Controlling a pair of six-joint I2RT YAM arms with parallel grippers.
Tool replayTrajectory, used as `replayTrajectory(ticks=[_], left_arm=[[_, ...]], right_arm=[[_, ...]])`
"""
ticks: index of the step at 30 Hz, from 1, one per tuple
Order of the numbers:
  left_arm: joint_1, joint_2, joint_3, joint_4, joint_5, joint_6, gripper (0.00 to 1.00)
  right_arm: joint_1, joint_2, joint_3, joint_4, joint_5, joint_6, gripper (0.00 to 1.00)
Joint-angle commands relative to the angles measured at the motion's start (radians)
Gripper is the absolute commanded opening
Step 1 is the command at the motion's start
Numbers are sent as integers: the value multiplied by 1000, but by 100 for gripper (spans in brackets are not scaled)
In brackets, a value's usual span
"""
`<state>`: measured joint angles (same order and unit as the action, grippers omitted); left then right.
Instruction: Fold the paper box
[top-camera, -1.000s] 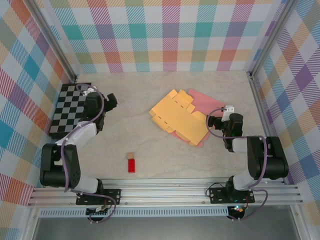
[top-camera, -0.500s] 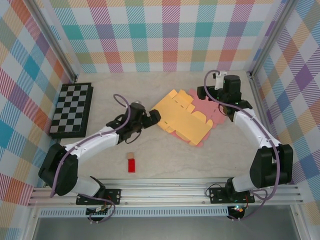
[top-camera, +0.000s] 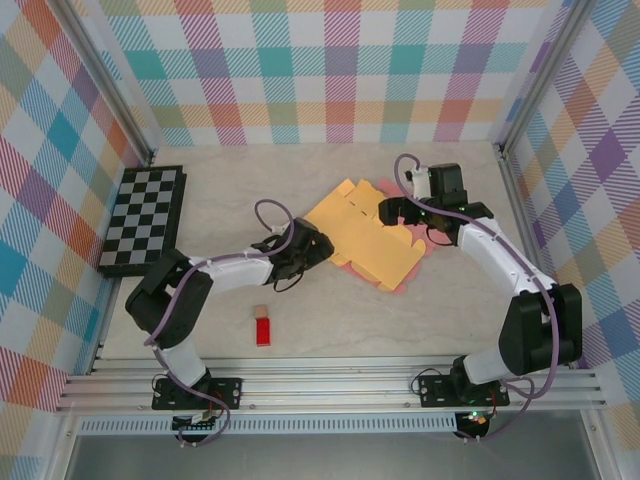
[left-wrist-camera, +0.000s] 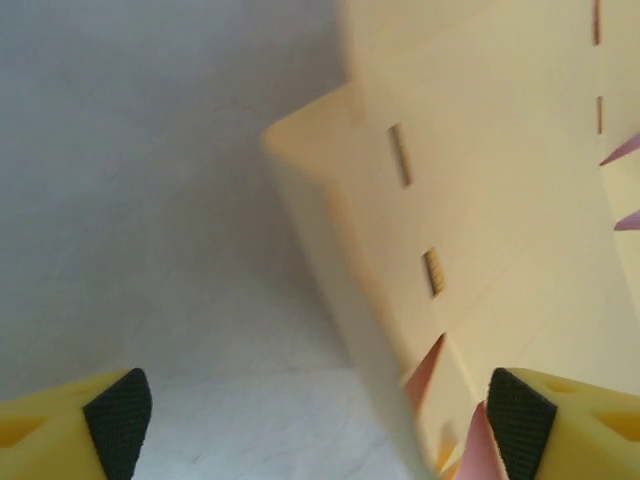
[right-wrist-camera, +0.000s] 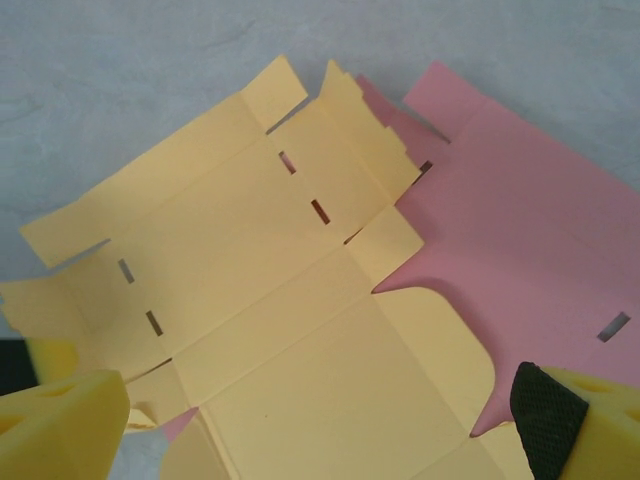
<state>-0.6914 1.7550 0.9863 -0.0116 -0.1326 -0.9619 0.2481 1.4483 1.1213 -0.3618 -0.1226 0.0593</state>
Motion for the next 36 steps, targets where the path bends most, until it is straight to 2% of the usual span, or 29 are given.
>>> replayTrajectory(ticks=[1, 5, 6, 7, 11, 15, 17, 19, 21, 23, 27, 29, 36], left_arm=[[8, 60, 76, 82, -34, 23, 65], [33, 48, 85, 125, -36, 69, 20], [44, 40, 98, 123, -28, 94, 3], [56, 29, 122, 95, -24, 123, 0], [121, -38, 205, 5, 48, 313, 0], [234, -169, 238, -67, 223, 512, 0], [279, -242, 252, -129, 283, 589, 0], [304, -320, 279, -227, 274, 668, 0], [311, -381, 308, -327, 258, 741, 0], [314, -423, 341, -415, 269, 809, 0], [314, -454, 399, -545, 404, 929, 0], [311, -466, 413, -582, 486, 970, 0], [306, -570, 425, -681, 582, 1054, 0]], right_arm=[[8, -8, -3, -11, -30, -4, 100], [8, -6, 28, -44, -34, -8, 100], [8, -6, 38, -53, -36, -9, 100], [8, -5, 50, -59, -35, -11, 100], [8, 1, 109, -72, -29, -72, 100], [8, 18, 211, -97, -27, -209, 99], [8, 35, 292, -133, -81, -291, 97], [8, 62, 375, -178, -178, -390, 93], [8, 96, 454, -214, -244, -437, 90], [11, 135, 527, -253, -326, -517, 83], [39, 212, 657, -338, -458, -688, 74], [62, 239, 697, -361, -478, -763, 73], [97, 257, 762, -413, -554, -922, 72]])
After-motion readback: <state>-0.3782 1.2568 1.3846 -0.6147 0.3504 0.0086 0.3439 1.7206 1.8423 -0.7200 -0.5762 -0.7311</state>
